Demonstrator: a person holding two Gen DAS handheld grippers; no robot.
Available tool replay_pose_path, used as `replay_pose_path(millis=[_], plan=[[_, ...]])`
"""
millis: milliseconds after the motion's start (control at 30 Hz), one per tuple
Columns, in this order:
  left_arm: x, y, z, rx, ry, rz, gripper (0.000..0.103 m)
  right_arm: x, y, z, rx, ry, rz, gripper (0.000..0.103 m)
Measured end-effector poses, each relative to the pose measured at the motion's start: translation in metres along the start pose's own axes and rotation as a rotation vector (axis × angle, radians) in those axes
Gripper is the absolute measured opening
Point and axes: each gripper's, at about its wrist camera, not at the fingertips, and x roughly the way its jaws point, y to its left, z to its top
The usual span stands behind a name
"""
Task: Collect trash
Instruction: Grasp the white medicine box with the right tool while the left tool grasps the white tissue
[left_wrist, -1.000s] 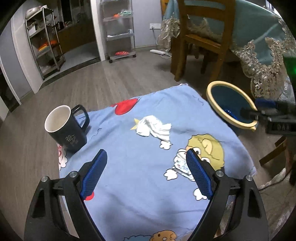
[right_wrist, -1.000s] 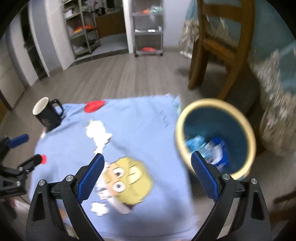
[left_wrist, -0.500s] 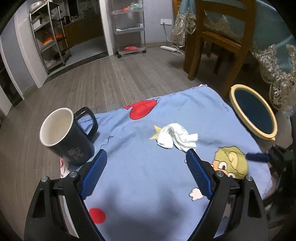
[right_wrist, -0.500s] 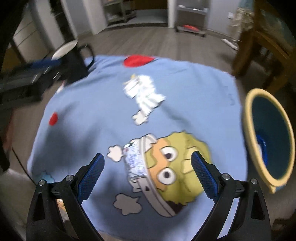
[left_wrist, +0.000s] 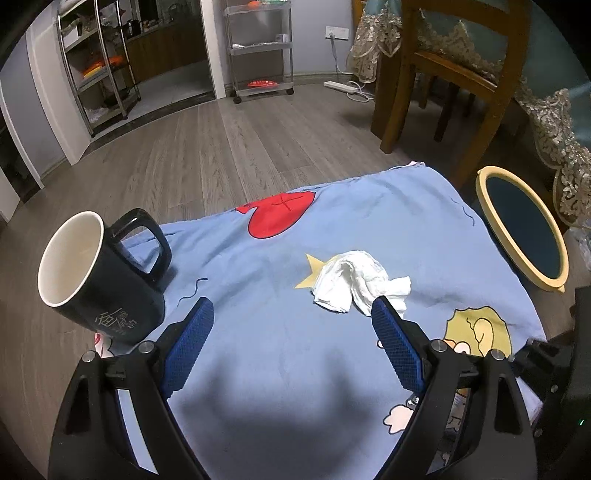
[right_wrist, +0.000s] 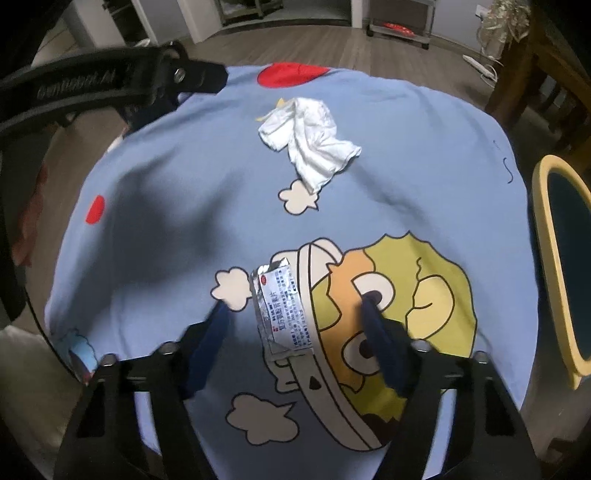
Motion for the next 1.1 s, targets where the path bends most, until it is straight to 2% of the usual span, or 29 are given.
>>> replay_pose_path(millis=[33,133,167,367,633,900,967,1067,1100], plan=[[0.001,0.000,0.000,-0.003,0.002,0.001,0.086,0.002,0.001,0.001,-0.006,0.007,-0.002,0.042],[0.003,-0.002,0.001,0.005,0.001,0.002,0.086,0.004,0.001,0.000,-0.007,0.023,0.003,0.025],[0.004,-0.003,0.001,0.010,0.001,0.001,0.086,0.003,-0.001,0.001,0.002,0.021,0.009,0.024],[0.010,-0.011,0.001,0.033,0.007,-0.007,0.086,-0.004,-0.018,0.001,0.088,-0.005,0.019,0.024],[0.037,-0.035,0.002,0.090,0.033,-0.034,0.086,-0.014,-0.061,-0.003,0.265,-0.025,-0.064,0.024],[0.064,-0.052,0.011,0.101,0.052,-0.068,0.084,-0.011,-0.066,-0.006,0.280,-0.009,-0.069,0.024],[0.069,-0.054,0.010,0.107,0.058,-0.076,0.080,-0.010,-0.069,-0.006,0.278,-0.004,-0.060,0.024],[0.075,-0.054,0.011,0.109,0.075,-0.078,0.068,-0.010,-0.067,-0.009,0.279,0.006,-0.058,0.024],[0.079,-0.055,0.010,0.115,0.094,-0.075,0.055,-0.010,-0.067,-0.010,0.278,0.008,-0.059,0.024]])
